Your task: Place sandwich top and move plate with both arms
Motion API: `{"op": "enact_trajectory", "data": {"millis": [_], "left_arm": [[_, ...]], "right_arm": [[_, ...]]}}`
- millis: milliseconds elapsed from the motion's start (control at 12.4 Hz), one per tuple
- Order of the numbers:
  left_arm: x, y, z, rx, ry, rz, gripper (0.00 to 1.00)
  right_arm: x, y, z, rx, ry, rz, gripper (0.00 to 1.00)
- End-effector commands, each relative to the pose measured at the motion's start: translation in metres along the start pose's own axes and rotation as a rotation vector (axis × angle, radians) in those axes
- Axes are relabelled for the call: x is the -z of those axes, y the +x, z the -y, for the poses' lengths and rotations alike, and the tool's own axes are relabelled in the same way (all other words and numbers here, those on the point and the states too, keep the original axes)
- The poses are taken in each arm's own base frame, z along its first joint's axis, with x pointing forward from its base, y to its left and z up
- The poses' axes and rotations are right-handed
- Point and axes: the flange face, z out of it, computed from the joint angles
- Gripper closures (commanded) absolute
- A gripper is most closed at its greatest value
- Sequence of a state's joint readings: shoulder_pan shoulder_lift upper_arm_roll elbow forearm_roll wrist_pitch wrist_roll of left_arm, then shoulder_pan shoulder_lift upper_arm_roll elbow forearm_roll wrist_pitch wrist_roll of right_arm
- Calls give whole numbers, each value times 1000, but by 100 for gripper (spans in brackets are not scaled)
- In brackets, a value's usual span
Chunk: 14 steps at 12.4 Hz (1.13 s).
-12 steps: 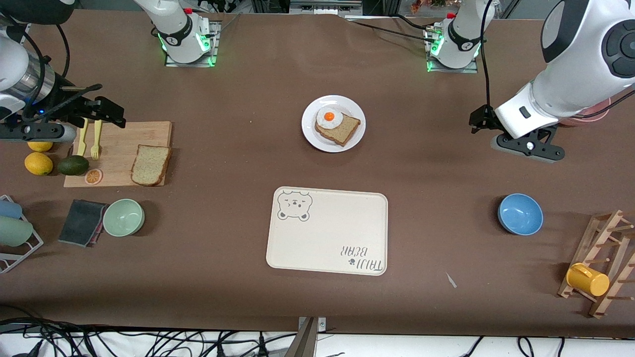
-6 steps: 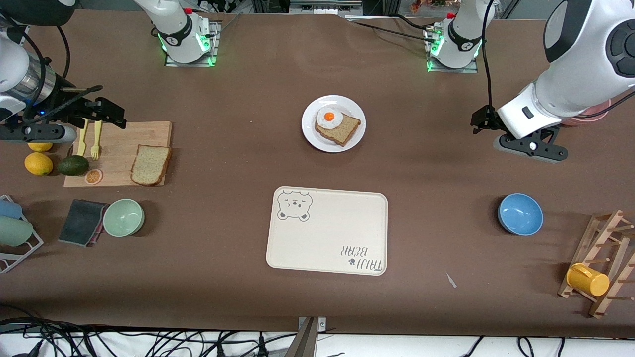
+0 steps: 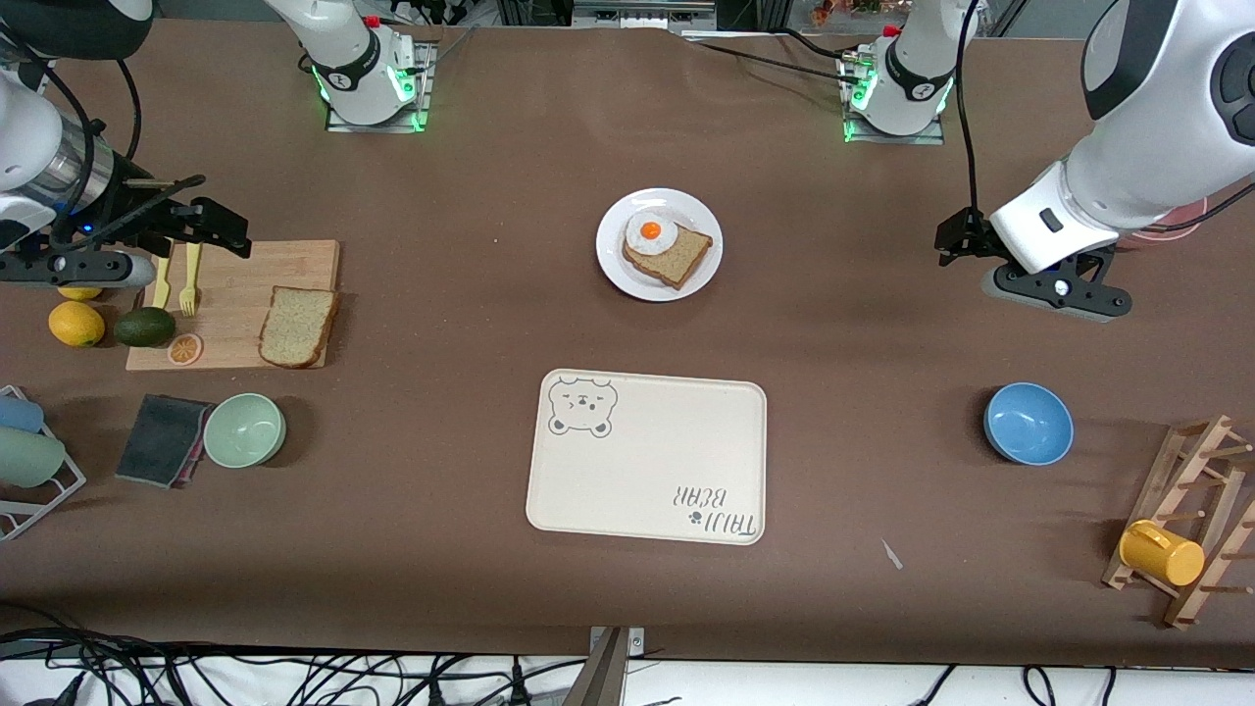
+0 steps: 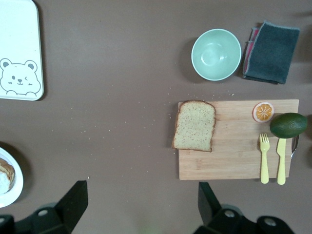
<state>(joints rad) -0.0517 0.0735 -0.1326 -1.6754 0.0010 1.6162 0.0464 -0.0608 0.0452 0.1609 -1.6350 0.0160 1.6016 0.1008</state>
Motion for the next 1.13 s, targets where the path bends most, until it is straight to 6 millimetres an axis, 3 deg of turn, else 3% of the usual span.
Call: {"op": "enact_trajectory", "data": {"millis": [0,161,404,968,1049], "left_arm": [[7,0,2,7,-22,-2,0],[7,0,2,7,-22,-2,0],[7,0,3,9,-22,-2,0],[7,0,2,9,-24,-2,0],[7,0,2,9,-22,-2,0]], "right_arm": [[4,1,1,5,15,-19,0],[-1,4,2,6,17,-19,0],[-28,16,19,22,7,10,0],[-147,48,35,13,-170,65,0],[-167,45,35,-1,-176,63,0]]}}
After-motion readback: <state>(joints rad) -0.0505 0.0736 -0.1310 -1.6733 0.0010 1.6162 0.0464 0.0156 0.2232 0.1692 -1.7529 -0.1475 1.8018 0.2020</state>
